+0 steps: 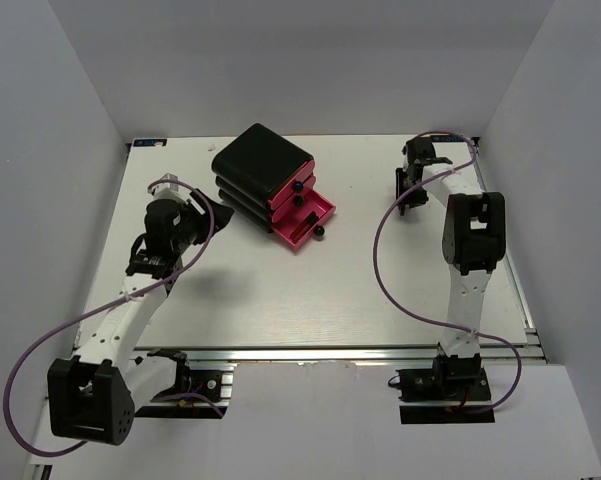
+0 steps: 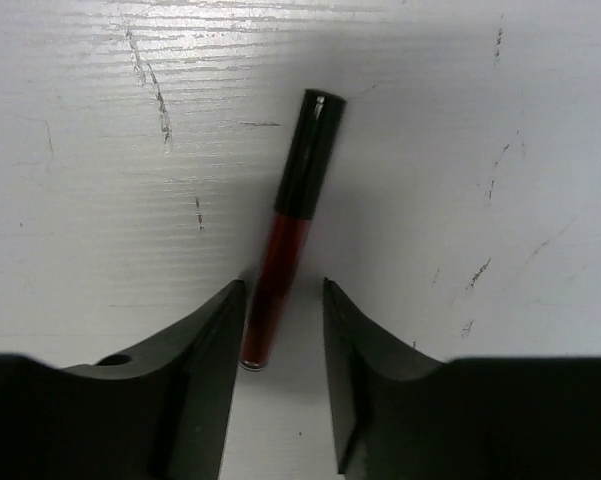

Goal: Organize the makeup

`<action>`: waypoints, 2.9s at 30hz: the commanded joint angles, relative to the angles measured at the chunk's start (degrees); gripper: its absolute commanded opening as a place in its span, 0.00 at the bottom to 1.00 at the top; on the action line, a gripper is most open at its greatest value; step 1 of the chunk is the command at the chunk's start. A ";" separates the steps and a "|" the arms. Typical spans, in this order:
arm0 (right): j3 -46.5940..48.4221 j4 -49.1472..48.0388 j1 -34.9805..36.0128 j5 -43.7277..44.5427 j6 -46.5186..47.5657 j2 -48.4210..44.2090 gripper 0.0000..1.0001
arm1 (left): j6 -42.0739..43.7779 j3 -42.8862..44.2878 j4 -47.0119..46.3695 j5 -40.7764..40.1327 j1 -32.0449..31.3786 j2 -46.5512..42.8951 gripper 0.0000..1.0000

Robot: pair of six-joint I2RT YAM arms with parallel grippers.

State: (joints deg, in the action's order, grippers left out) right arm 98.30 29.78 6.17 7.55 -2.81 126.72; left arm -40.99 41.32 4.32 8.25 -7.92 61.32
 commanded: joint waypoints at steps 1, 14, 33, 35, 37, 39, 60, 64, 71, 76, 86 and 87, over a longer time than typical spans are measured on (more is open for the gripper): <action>-2.32 0.89 -1.43 0.72 -1.15 -1.21 0.39 | -0.23 -1.33 0.60 -0.87 0.45 -3.39 0.77; -4.24 -4.98 -2.04 -12.28 12.63 -1.81 0.00 | 0.56 -0.54 3.77 -1.83 0.45 -6.21 0.77; -20.07 -10.93 12.71 -43.61 101.15 -18.78 0.00 | 0.91 0.16 4.56 -2.98 0.45 -6.56 0.76; -19.47 -13.86 16.14 -40.96 102.47 -17.91 0.00 | 0.91 0.08 4.39 -3.15 0.45 -6.48 0.76; -16.67 -15.53 18.77 -38.06 102.74 -15.72 0.00 | 1.09 0.25 4.12 -3.33 0.45 -6.21 0.77; -14.99 -17.81 20.62 -36.30 101.52 -14.14 0.00 | 1.61 0.86 4.38 -3.33 0.45 -5.60 0.77; -21.12 -40.08 19.06 -33.05 57.73 -22.36 0.00 | 17.07 36.61 7.98 5.53 4.14 21.01 0.19; -21.60 -35.03 15.63 -27.78 24.30 -23.27 0.00 | 20.60 51.64 12.11 6.69 5.64 36.10 0.10; -25.34 -20.65 15.27 -24.43 3.10 -22.21 0.00 | 25.17 71.51 15.37 4.05 6.25 53.87 0.51; -23.78 -17.65 15.45 -26.44 -9.21 -17.48 0.00 | 25.53 78.38 18.36 6.77 6.43 61.89 0.53; -8.23 -18.62 18.35 -31.45 -16.43 -1.85 0.00 | 24.38 79.62 20.03 16.08 6.25 67.26 0.52; -6.39 -18.18 18.69 -31.89 -17.22 -0.61 0.00 | 24.38 79.70 20.90 18.01 6.08 67.61 0.52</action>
State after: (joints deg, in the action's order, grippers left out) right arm 86.04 12.10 23.75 -21.58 -15.09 123.74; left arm -16.93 118.54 22.83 19.57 -1.32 129.69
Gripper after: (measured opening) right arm 0.004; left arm 0.524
